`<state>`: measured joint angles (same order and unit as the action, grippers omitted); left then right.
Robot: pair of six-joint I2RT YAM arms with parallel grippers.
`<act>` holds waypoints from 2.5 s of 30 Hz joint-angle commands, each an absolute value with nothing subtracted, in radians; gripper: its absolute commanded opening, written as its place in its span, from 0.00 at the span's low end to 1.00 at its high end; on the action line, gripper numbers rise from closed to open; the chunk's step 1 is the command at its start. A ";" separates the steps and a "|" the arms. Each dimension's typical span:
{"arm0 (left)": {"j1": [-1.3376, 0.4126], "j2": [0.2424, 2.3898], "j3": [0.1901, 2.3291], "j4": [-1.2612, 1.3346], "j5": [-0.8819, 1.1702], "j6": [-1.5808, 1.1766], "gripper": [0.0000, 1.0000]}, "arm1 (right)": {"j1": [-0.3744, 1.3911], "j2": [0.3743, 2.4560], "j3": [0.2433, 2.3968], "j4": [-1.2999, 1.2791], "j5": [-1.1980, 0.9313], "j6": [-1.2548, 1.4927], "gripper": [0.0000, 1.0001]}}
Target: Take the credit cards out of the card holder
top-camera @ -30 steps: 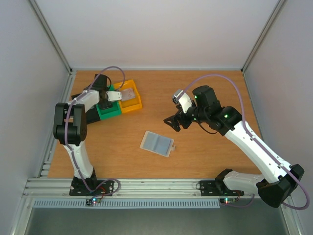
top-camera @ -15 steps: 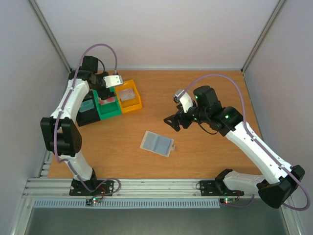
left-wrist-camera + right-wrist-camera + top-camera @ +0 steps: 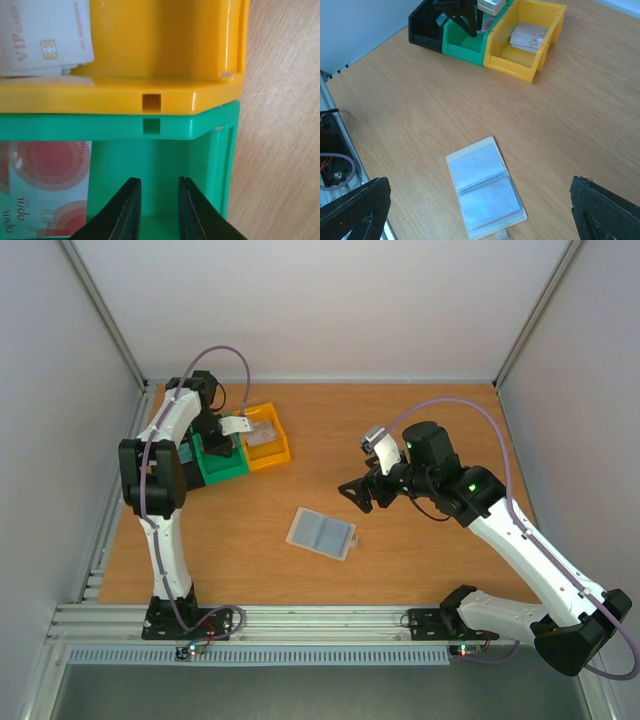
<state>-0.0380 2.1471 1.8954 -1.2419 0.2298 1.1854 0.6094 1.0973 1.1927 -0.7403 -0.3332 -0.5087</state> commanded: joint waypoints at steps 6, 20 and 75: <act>-0.032 2.196 1.826 -1.101 0.142 1.139 0.19 | 0.604 1.103 1.211 -0.745 -0.322 -0.501 0.99; -0.030 2.243 1.755 -0.792 0.019 1.069 0.19 | 0.604 1.138 1.241 -0.762 -0.315 -0.511 0.99; -0.561 1.496 0.659 -0.355 0.262 1.407 0.63 | 0.867 1.703 1.055 -0.724 -0.084 0.344 0.50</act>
<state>-0.5522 1.4597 0.6842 -0.5014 0.3061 1.3323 0.8700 1.6642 1.0176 -0.7212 -0.1253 0.3042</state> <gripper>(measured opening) 0.664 0.506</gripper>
